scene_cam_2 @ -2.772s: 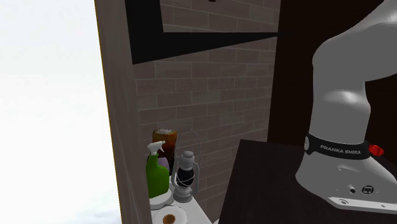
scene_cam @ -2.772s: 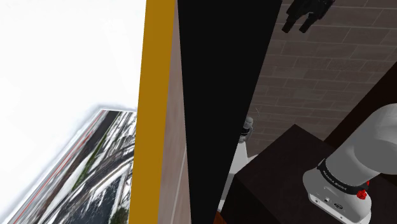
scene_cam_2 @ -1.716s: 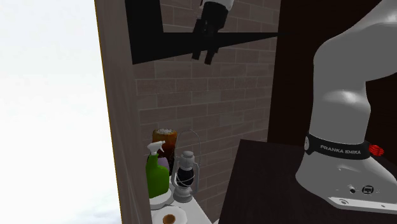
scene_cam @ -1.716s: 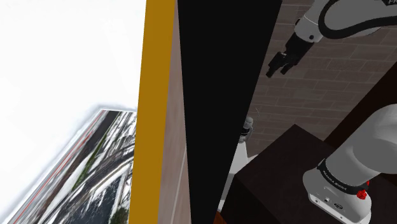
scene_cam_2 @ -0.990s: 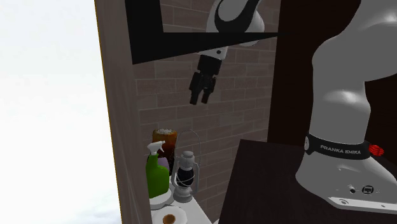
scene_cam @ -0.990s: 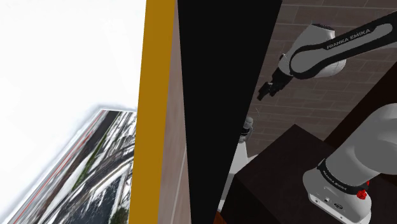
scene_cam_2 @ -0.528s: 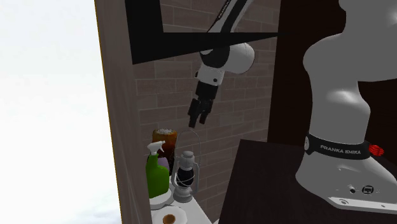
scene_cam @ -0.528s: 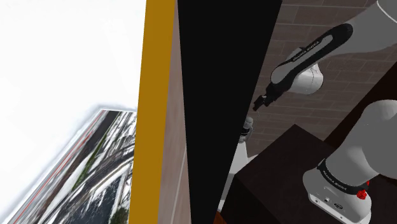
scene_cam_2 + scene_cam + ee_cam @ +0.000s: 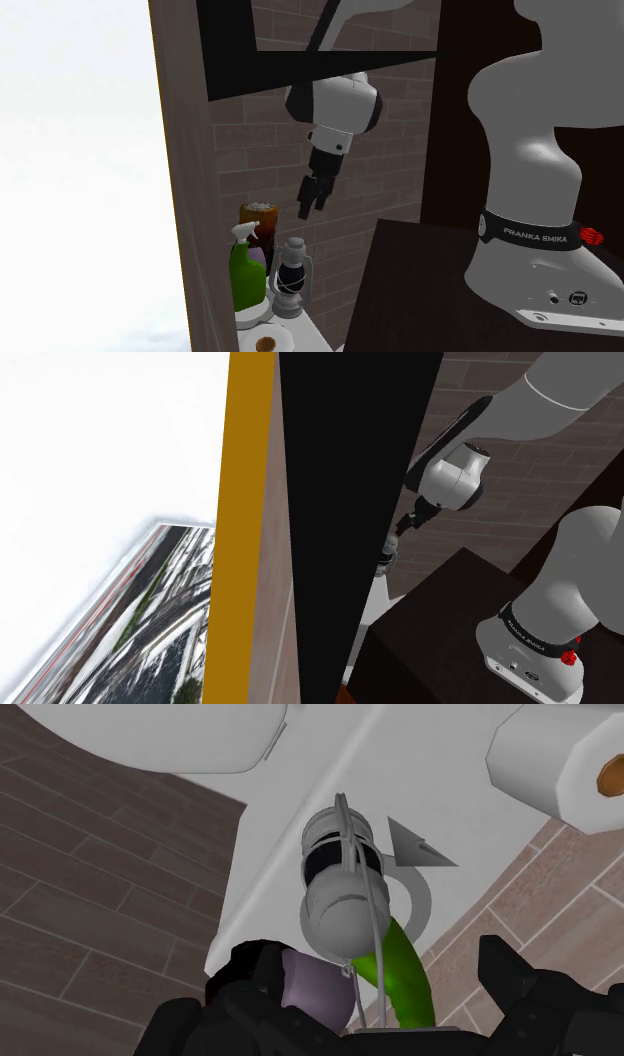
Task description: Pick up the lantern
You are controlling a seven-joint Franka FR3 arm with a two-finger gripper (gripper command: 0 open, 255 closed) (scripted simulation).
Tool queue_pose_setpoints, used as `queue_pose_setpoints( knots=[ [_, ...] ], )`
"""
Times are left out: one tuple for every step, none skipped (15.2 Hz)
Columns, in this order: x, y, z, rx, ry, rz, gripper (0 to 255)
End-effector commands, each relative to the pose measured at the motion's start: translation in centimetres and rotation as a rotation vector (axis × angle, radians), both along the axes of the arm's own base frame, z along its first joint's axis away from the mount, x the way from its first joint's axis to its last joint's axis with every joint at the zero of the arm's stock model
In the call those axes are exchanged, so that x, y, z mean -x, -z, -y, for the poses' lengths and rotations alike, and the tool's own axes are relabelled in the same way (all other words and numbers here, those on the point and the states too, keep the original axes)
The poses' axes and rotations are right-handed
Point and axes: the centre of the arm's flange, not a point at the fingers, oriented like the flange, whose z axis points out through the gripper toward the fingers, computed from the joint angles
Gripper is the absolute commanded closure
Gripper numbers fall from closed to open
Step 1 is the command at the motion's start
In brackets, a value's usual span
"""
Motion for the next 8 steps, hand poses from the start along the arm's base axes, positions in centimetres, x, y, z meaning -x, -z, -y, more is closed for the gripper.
queue_pose_setpoints(
  knots=[
    [-0.01, 0.37, -0.02, -0.001, 0.003, 0.002, 0],
    [0.05, 0.36, 0.03, -0.001, 0.003, 0.002, 255],
    [0.03, 0.39, 0.07, -0.001, 0.003, 0.002, 255],
    [0.03, 0.41, 0.06, -0.001, 0.003, 0.002, 255],
    [0.03, 0.42, 0.06, -0.001, 0.003, 0.002, 255],
    [0.03, 0.43, 0.06, -0.001, 0.003, 0.002, 255],
    [0.03, 0.43, 0.06, -0.001, 0.003, 0.002, 255],
    [0.03, 0.43, 0.07, -0.001, 0.003, 0.002, 255]
  ],
)
